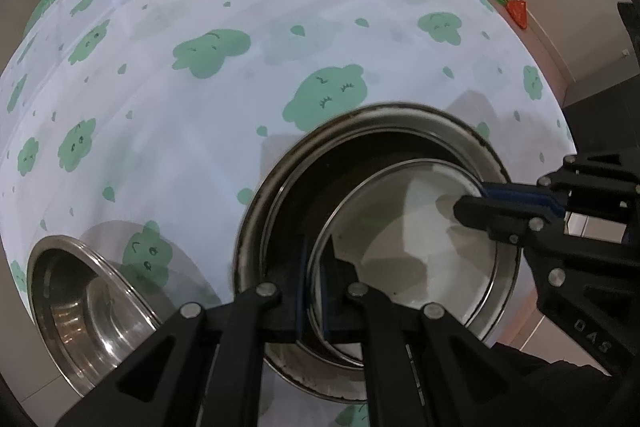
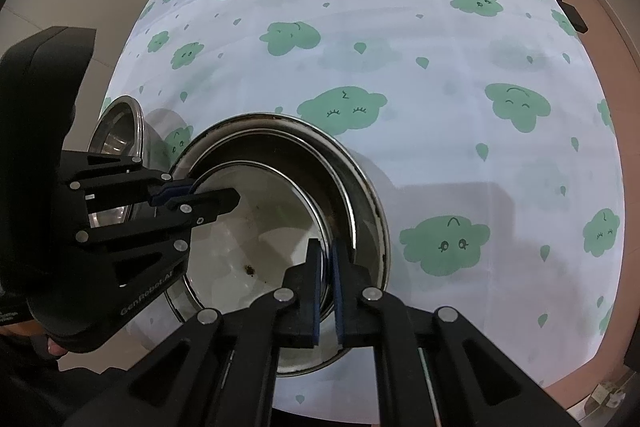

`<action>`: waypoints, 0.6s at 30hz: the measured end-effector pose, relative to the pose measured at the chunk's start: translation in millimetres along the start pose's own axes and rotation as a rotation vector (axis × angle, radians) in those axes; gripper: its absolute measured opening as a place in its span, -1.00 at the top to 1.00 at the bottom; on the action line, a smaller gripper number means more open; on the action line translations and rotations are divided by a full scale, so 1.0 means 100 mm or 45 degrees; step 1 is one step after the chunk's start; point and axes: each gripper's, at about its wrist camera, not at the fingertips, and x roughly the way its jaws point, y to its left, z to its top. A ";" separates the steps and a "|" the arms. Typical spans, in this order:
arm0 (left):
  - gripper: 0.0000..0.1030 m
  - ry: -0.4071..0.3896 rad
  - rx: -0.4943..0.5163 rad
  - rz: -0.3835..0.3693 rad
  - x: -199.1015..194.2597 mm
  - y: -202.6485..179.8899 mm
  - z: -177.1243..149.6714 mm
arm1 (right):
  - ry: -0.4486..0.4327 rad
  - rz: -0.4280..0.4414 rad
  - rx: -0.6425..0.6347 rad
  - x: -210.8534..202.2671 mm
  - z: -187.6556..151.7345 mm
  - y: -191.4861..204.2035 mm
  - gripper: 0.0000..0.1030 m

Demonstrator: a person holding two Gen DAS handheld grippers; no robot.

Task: Organize plates and bowls
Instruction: 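Lower the white enamel bowl into the nested steel bowls with both grippers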

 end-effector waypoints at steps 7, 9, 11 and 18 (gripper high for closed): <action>0.95 0.003 0.008 0.000 0.01 0.00 -0.01 | -0.012 -0.018 -0.009 -0.01 0.02 0.00 0.88; 0.95 0.002 0.006 -0.001 0.01 0.00 0.00 | -0.017 -0.020 -0.009 -0.01 0.03 0.00 0.88; 0.95 0.001 0.005 -0.001 0.01 0.00 -0.01 | -0.023 -0.026 -0.014 -0.01 0.03 0.01 0.88; 0.95 0.004 0.006 -0.007 0.01 -0.01 -0.01 | -0.028 -0.036 -0.022 -0.01 0.04 0.02 0.88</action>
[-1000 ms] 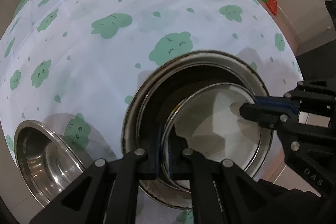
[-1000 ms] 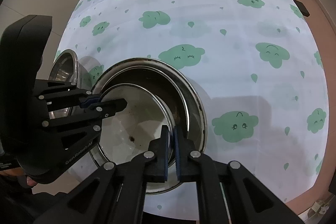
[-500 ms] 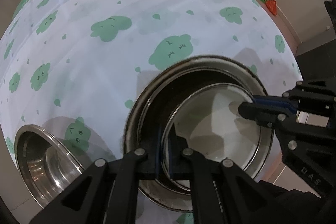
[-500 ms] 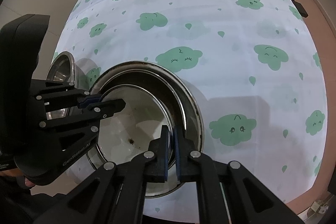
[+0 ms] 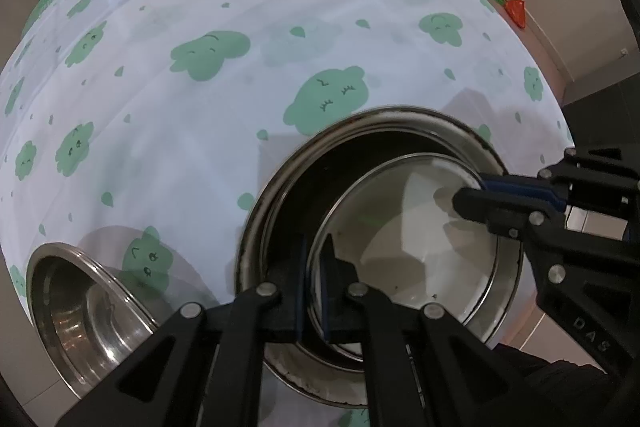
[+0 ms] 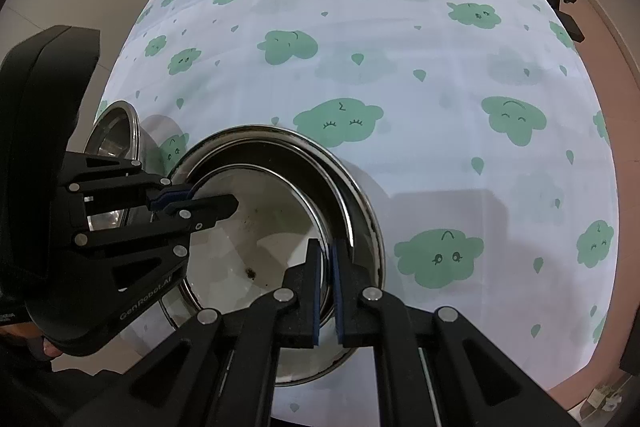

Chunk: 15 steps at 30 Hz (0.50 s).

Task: Organize plates and bowls
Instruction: 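Lower the white enamel bowl into the nested steel bowls with both grippers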

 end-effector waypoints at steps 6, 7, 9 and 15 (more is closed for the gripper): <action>0.95 -0.001 -0.002 -0.004 0.00 0.01 0.01 | 0.000 -0.007 -0.003 -0.01 0.02 0.00 0.88; 0.95 -0.001 -0.001 -0.004 0.00 0.01 0.01 | 0.000 -0.008 -0.004 -0.01 0.02 0.00 0.88; 0.95 -0.003 0.001 -0.003 0.00 0.01 0.01 | -0.001 -0.010 -0.005 -0.01 0.02 0.00 0.88; 0.95 0.000 0.000 -0.006 0.00 -0.01 -0.02 | 0.016 0.003 0.002 -0.01 0.02 0.00 0.88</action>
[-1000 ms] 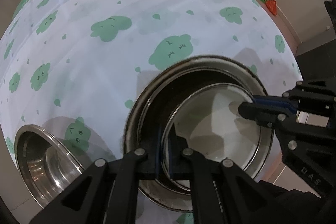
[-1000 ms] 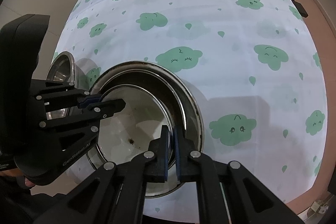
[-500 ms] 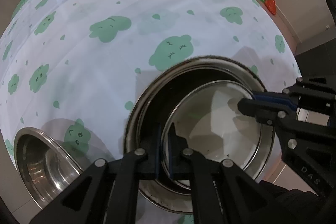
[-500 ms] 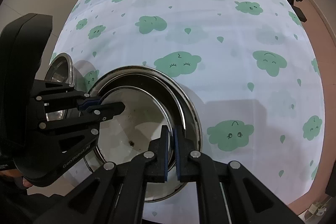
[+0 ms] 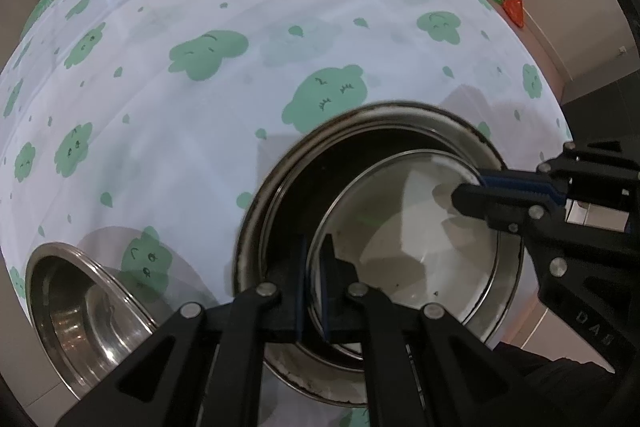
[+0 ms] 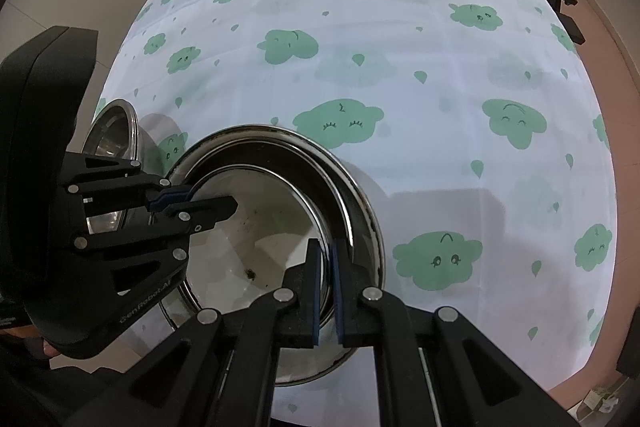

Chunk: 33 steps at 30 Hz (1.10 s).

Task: Organize plates and bowls
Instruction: 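Open both grippers to release the white enamel bowl inside the stack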

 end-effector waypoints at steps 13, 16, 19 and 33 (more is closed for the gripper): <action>0.95 0.014 0.021 -0.022 0.03 -0.13 -0.07 | 0.039 0.011 -0.010 0.00 -0.07 -0.01 0.88; 0.95 0.009 0.024 -0.028 0.03 -0.14 -0.04 | 0.023 -0.012 -0.015 -0.01 -0.08 0.00 0.88; 0.94 -0.010 0.033 -0.031 0.02 -0.18 -0.03 | 0.006 -0.040 -0.019 -0.02 -0.09 -0.02 0.88; 0.83 -0.045 0.030 -0.019 -0.07 -0.16 -0.07 | 0.006 -0.036 -0.032 -0.03 -0.14 -0.05 0.87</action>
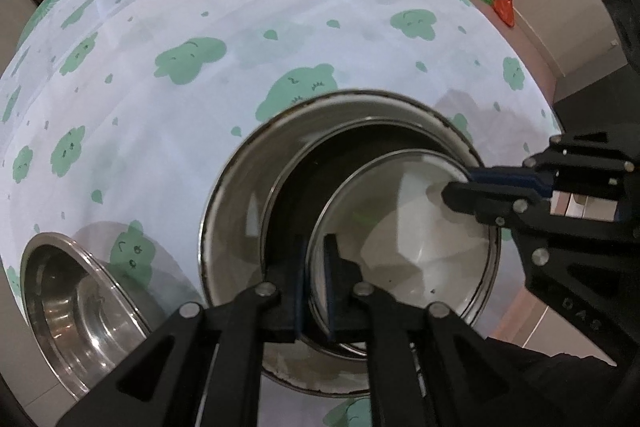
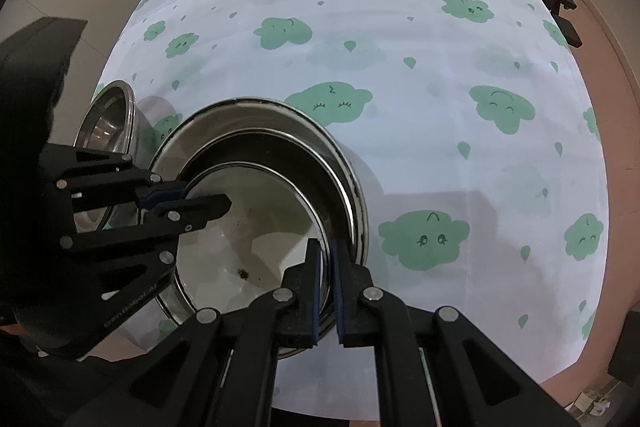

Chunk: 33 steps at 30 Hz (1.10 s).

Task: Organize plates and bowls
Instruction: 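Open both grippers to release the white enamel bowl inside the stack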

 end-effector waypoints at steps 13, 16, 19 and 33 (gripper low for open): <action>0.32 -0.077 0.032 0.043 -0.26 -0.05 -0.04 | -0.034 0.005 0.019 -0.11 -0.09 0.04 0.83; 0.32 -0.084 0.026 0.049 -0.28 -0.04 -0.05 | -0.053 -0.001 0.022 -0.17 -0.11 0.05 0.82; 0.31 -0.093 0.027 0.062 -0.31 -0.03 -0.07 | -0.064 0.000 0.024 -0.19 -0.12 0.06 0.82; -0.10 -0.143 -0.025 0.072 -0.47 0.16 -0.22 | -0.106 -0.032 0.018 -0.30 -0.15 0.14 0.82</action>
